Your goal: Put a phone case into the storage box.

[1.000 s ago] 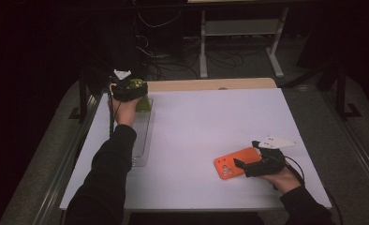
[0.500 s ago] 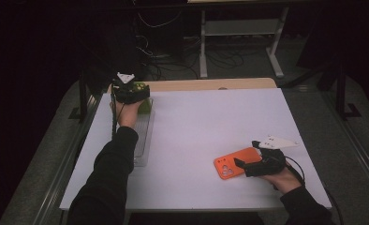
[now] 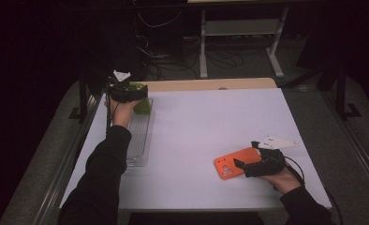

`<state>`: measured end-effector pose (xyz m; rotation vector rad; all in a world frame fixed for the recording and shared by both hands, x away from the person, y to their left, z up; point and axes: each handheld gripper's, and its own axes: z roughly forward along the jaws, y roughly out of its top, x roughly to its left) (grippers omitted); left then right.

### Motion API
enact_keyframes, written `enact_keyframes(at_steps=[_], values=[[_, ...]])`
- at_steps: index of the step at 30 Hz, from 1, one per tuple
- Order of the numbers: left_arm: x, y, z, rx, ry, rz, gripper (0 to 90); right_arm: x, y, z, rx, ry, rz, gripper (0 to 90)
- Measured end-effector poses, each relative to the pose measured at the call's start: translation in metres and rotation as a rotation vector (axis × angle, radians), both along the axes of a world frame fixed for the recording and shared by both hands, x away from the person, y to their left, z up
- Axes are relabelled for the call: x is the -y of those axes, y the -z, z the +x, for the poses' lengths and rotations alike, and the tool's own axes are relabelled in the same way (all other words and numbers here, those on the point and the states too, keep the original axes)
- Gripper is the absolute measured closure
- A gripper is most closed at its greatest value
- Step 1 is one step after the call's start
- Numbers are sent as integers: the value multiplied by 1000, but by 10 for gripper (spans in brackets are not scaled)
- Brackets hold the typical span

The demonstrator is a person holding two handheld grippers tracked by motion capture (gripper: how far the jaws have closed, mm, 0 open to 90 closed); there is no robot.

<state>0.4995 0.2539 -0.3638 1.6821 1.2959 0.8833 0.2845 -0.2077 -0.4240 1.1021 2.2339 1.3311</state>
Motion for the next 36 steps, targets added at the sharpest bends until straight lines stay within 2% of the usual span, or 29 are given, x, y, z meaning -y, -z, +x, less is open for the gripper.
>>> enact_keyframes(at_steps=[2,3,4,6,8,17,18,19,21,24,25,28,31,33,36], values=[[-2,-3,0,-10,16,-1,0,0,0,0,-2,0,-1,15],[-3,-4,0,-26,28,17,0,0,0,0,-1,-1,-3,15],[-2,-4,1,-24,27,9,0,-1,1,1,1,-1,-5,15],[-4,-5,3,-39,33,25,0,-1,0,1,-1,-3,-5,15],[-2,-6,5,-29,31,12,0,-2,0,0,-1,-6,-6,15],[4,-5,16,-45,58,30,0,-1,0,0,3,-6,-5,15],[5,-5,17,-49,59,44,0,0,0,0,5,-7,-6,15],[6,-5,19,-45,53,36,0,0,0,0,3,-6,-4,15],[6,-6,21,-46,53,54,0,0,0,0,4,-6,-5,15],[8,-6,23,-45,56,44,0,0,0,0,5,-7,-7,15],[8,-8,23,-43,55,51,0,0,0,0,4,-7,-6,15],[7,-15,23,-32,63,30,0,0,1,0,-1,-3,-3,15],[6,-25,20,-29,81,26,0,0,1,0,-1,-4,-4,15],[5,-32,18,-33,108,8,0,0,1,0,0,-3,-4,15],[5,-39,12,-47,154,14,0,-1,1,0,-1,-3,-6,15]])
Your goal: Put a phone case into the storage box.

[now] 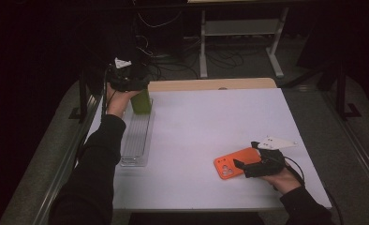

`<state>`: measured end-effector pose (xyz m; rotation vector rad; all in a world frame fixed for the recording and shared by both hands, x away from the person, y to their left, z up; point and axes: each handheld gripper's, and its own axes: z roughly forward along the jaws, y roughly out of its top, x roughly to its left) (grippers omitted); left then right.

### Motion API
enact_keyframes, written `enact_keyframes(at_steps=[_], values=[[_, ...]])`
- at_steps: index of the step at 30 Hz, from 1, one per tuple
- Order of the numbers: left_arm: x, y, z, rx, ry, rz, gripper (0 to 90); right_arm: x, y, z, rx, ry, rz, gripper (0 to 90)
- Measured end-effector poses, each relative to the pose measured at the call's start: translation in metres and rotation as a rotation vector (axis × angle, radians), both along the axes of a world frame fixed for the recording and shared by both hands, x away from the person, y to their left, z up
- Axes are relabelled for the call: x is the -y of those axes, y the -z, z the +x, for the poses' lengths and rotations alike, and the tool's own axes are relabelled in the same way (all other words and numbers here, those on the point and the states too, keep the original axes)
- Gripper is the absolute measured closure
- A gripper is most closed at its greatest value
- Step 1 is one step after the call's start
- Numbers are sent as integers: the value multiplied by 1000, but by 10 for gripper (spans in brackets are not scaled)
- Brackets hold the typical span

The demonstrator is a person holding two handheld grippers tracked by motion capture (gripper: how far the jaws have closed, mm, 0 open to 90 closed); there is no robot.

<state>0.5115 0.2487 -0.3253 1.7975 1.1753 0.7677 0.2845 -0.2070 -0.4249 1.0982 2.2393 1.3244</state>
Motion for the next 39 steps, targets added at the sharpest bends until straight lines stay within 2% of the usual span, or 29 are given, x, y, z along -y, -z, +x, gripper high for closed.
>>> enact_keyframes(at_steps=[3,10,14,20,27,39], values=[[0,-6,-7,-12,47,-15,0,0,0,0,1,-4,-1,15],[7,-15,-29,-66,193,3,0,0,0,0,-2,-1,-2,15],[15,-16,-46,-83,269,-22,0,0,0,-1,-3,-2,-6,15],[27,-15,-72,-102,380,-15,0,-3,-1,-1,2,-7,-10,15],[40,-9,-101,-107,462,-36,0,-6,0,2,-3,-21,-21,15],[67,11,-144,-115,580,-35,0,-7,0,1,-4,-26,-27,15]])
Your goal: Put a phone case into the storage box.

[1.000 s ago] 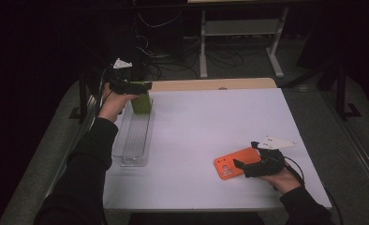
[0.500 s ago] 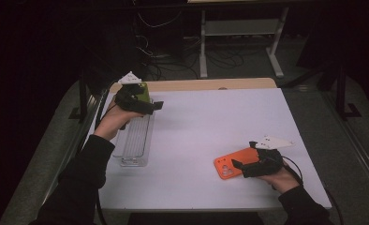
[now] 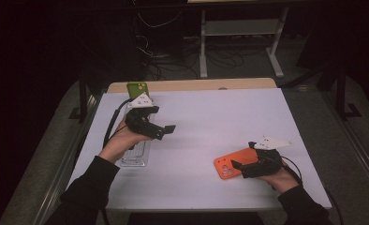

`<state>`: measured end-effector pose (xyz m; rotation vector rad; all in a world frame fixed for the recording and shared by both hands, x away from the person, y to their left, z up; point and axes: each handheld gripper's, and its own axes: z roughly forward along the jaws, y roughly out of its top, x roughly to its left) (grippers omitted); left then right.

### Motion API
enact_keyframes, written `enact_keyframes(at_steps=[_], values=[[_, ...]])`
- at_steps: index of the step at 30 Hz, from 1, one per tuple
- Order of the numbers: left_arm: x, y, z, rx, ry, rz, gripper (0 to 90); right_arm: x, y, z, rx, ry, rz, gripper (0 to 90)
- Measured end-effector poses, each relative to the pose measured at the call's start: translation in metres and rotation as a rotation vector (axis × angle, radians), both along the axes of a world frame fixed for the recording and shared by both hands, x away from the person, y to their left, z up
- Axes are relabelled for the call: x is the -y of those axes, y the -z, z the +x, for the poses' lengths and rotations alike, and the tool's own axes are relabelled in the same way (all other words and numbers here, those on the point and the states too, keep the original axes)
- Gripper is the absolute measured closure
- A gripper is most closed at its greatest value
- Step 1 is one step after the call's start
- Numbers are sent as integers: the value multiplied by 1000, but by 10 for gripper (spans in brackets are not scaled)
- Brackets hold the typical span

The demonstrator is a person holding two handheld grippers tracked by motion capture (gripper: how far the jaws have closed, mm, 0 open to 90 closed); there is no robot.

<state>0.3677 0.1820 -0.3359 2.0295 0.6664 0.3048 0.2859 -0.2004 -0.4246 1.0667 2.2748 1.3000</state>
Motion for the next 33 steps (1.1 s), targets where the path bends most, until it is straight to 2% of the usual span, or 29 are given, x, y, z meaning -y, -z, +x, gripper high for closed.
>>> enact_keyframes(at_steps=[4,10,15,19,24,27,30,33], values=[[7,4,-13,5,35,3,0,0,0,0,-5,-1,-3,15],[15,13,-34,1,60,7,0,0,0,-1,-8,-4,-5,15],[24,25,-50,-12,94,22,0,2,-2,-3,-6,-4,-23,22],[28,38,-61,-20,92,17,0,5,-6,-2,-9,19,-17,53],[30,51,-70,-28,99,15,0,8,-13,2,-30,35,-49,135],[31,54,-71,-25,103,1,0,9,-15,10,-67,40,-61,204],[34,58,-72,-16,111,17,0,8,-16,19,-111,63,-81,325],[36,60,-72,-19,117,8,0,9,-16,28,-136,86,-120,472]])
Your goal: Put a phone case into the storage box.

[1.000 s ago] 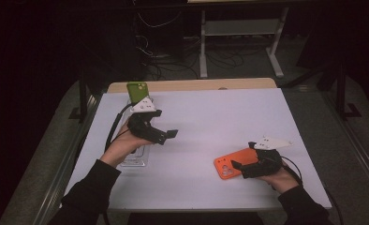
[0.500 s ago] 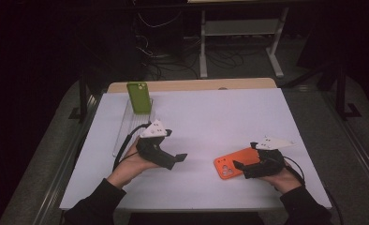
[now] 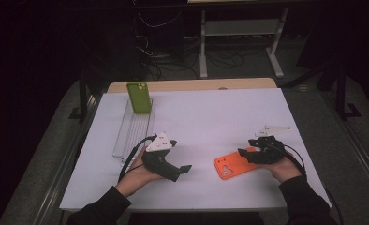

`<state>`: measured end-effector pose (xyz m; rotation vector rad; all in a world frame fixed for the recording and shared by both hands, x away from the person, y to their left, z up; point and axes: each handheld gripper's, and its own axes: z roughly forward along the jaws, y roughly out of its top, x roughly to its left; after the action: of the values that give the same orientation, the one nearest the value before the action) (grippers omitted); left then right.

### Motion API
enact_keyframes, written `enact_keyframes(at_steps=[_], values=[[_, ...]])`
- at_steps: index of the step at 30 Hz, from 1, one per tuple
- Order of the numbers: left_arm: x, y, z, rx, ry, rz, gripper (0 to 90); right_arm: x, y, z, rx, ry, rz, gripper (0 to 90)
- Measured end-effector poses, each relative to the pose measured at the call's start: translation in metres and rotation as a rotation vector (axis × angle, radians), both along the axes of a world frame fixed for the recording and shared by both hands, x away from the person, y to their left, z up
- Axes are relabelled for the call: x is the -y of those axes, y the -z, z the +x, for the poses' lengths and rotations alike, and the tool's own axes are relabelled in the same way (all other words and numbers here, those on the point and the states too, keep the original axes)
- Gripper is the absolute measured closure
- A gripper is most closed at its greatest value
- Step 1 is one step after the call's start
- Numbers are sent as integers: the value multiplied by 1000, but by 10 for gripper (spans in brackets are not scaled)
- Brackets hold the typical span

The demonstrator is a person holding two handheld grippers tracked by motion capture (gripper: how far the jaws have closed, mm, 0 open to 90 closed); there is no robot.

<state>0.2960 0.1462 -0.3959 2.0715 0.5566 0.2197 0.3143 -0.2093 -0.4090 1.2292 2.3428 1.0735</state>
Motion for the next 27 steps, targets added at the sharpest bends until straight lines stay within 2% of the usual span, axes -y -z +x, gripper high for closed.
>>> enact_keyframes(at_steps=[1,4,6,8,10,11,18,22,24,27], values=[[0,1,0,0,5,5,0,0,0,4,-16,7,0,520],[0,3,1,-6,1,0,0,1,5,17,-25,11,-53,656],[1,4,1,-9,2,2,0,3,7,25,-34,7,-70,723],[1,5,2,-15,5,2,0,2,8,31,-69,26,-66,790],[0,5,3,-11,9,11,0,3,9,37,-77,26,-69,851],[1,6,3,-23,1,1,0,2,10,39,-92,29,-70,877],[0,7,4,-25,13,10,0,3,21,53,-139,18,-100,883],[0,8,3,-32,10,9,0,4,23,53,-139,-2,-123,885],[0,8,3,-35,12,11,0,4,24,53,-167,0,-125,885],[0,8,2,-36,12,9,0,5,26,53,-167,-12,-139,885]])
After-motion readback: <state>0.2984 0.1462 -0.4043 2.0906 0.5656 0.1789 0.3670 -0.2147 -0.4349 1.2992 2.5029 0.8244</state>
